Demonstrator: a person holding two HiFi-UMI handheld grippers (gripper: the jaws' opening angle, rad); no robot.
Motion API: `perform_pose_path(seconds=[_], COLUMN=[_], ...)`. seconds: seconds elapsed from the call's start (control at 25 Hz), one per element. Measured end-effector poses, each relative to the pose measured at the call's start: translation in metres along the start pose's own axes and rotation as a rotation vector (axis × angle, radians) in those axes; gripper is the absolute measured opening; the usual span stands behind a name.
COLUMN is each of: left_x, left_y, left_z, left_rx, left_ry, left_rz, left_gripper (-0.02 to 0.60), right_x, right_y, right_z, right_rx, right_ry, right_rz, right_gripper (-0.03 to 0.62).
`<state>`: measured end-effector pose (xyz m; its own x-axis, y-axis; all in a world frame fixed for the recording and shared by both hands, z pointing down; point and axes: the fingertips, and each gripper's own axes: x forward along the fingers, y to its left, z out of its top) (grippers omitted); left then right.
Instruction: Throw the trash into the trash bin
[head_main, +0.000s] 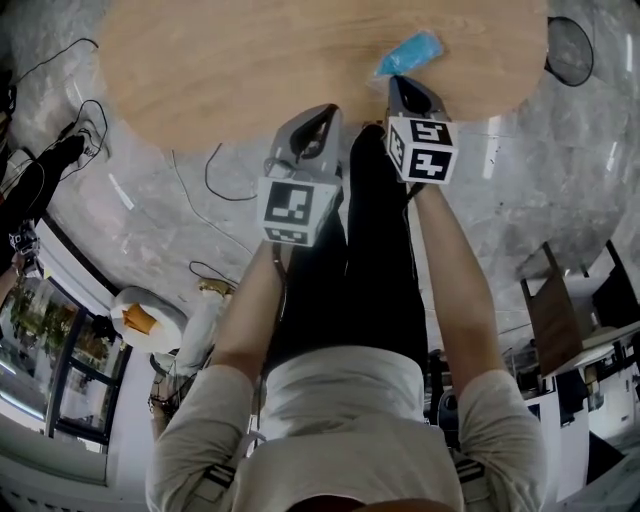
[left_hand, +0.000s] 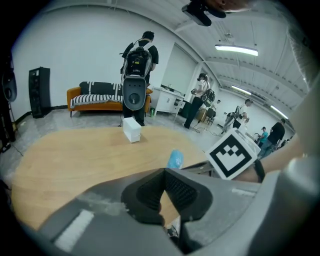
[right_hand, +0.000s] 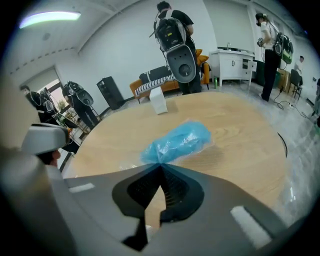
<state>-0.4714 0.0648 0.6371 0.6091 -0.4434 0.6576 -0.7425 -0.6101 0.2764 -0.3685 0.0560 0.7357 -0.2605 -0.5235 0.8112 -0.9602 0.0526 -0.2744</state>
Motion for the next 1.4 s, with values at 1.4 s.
perform_pose_path(seconds=[1.4], left_x=[-0.286], left_y=[-0.198], left_z=[0.244], left_rx=[0.262], left_ry=[-0.520], left_rz=[-0.315], left_gripper=[0.018], right_x=[-0.488], right_y=[0.125], right_z=[0.139], right_rx=[-0.090], right_ry=[-0.752], right_rz=[-0.387], right_gripper=[0.006])
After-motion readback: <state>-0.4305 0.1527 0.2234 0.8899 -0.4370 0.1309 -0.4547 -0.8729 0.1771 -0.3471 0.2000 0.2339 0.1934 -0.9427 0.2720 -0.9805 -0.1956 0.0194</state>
